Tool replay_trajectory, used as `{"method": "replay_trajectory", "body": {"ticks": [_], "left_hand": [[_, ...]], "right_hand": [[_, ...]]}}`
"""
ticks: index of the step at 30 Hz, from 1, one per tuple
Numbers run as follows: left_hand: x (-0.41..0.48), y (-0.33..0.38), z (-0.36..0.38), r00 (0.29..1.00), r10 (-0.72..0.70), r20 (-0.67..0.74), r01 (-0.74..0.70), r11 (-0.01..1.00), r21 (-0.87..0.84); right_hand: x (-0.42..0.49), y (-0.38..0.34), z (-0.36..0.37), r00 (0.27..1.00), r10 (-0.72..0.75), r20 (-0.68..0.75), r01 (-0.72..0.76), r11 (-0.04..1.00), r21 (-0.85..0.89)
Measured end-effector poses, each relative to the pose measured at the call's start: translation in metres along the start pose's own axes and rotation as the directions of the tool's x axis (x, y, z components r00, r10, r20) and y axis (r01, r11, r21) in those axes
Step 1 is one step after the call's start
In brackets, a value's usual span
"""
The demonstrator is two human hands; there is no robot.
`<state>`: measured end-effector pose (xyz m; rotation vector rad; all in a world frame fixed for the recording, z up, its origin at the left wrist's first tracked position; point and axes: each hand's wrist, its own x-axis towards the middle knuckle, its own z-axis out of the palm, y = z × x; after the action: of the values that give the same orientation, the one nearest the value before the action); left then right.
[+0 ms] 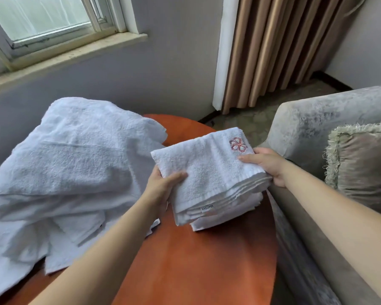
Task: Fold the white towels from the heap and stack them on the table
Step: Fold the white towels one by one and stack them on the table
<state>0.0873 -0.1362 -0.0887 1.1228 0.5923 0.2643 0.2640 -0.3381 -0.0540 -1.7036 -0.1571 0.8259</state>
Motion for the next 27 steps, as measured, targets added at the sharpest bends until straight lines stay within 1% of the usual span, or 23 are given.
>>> {"method": "replay_trajectory", "body": {"ticks": [1, 3, 6, 7, 8, 9, 10, 11, 12, 13, 14, 15, 17, 18, 19, 21, 23, 27], "left_hand": [[0.005, -0.006, 0.002, 1.000, -0.025, 0.009, 0.025, 1.000, 0.018], [0.013, -0.019, 0.003, 0.998, -0.054, -0.010, 0.055, 0.993, 0.108], [0.019, -0.031, 0.001, 0.995, 0.008, -0.100, 0.021, 0.957, 0.289], [0.022, -0.031, 0.000, 0.989, 0.050, -0.143, 0.009, 0.921, 0.389], [0.024, -0.028, 0.001, 0.976, 0.105, -0.189, 0.010, 0.849, 0.528], [0.025, -0.025, 0.004, 0.957, 0.170, -0.236, 0.039, 0.729, 0.683], [0.025, -0.022, 0.006, 0.926, 0.259, -0.273, 0.075, 0.585, 0.808], [0.023, -0.019, 0.011, 0.885, 0.385, -0.262, 0.061, 0.462, 0.885], [0.022, -0.017, 0.015, 0.840, 0.509, -0.190, -0.001, 0.352, 0.936], [0.019, -0.016, 0.021, 0.797, 0.598, -0.084, -0.083, 0.246, 0.966], [0.021, -0.022, 0.024, 0.779, 0.626, 0.015, -0.140, 0.151, 0.979], [0.022, -0.030, 0.028, 0.787, 0.611, 0.091, -0.163, 0.064, 0.985], [0.027, -0.049, 0.030, 0.838, 0.506, 0.205, -0.198, -0.068, 0.978], [0.029, -0.057, 0.028, 0.854, 0.461, 0.243, -0.216, -0.110, 0.970], [0.029, -0.063, 0.025, 0.866, 0.424, 0.264, -0.230, -0.131, 0.964], [0.029, -0.072, 0.017, 0.871, 0.400, 0.287, -0.246, -0.152, 0.957], [0.029, -0.071, 0.016, 0.879, 0.375, 0.295, -0.242, -0.181, 0.953], [0.028, -0.053, 0.023, 0.944, 0.223, 0.244, -0.217, -0.138, 0.966]], "right_hand": [[0.008, 0.005, -0.006, 1.000, 0.027, -0.007, -0.027, 0.999, -0.023], [0.023, 0.022, -0.015, 0.997, 0.070, -0.032, -0.073, 0.991, -0.113], [0.036, 0.042, -0.022, 0.992, 0.112, -0.061, -0.123, 0.965, -0.230], [0.038, 0.043, -0.022, 0.992, 0.110, -0.065, -0.123, 0.957, -0.263], [0.039, 0.041, -0.021, 0.994, 0.076, -0.082, -0.099, 0.942, -0.320], [0.040, 0.038, -0.019, 0.993, -0.003, -0.119, -0.047, 0.910, -0.412], [0.039, 0.033, -0.016, 0.976, -0.148, -0.162, 0.041, 0.850, -0.525], [0.035, 0.027, -0.011, 0.920, -0.348, -0.183, 0.155, 0.750, -0.643], [0.032, 0.024, -0.003, 0.825, -0.545, -0.151, 0.264, 0.607, -0.749], [0.030, 0.024, 0.005, 0.729, -0.680, -0.081, 0.337, 0.459, -0.822], [0.032, 0.026, 0.014, 0.668, -0.744, 0.011, 0.384, 0.332, -0.861], [0.033, 0.029, 0.023, 0.644, -0.758, 0.101, 0.411, 0.232, -0.882], [0.041, 0.044, 0.037, 0.658, -0.713, 0.244, 0.432, 0.091, -0.897], [0.045, 0.051, 0.040, 0.689, -0.672, 0.273, 0.425, 0.069, -0.903], [0.048, 0.059, 0.040, 0.729, -0.626, 0.278, 0.408, 0.071, -0.910], [0.051, 0.071, 0.036, 0.796, -0.547, 0.259, 0.367, 0.095, -0.926], [0.053, 0.075, 0.033, 0.822, -0.513, 0.249, 0.346, 0.102, -0.933], [0.053, 0.064, 0.037, 0.870, -0.435, 0.232, 0.304, 0.103, -0.947]]}}
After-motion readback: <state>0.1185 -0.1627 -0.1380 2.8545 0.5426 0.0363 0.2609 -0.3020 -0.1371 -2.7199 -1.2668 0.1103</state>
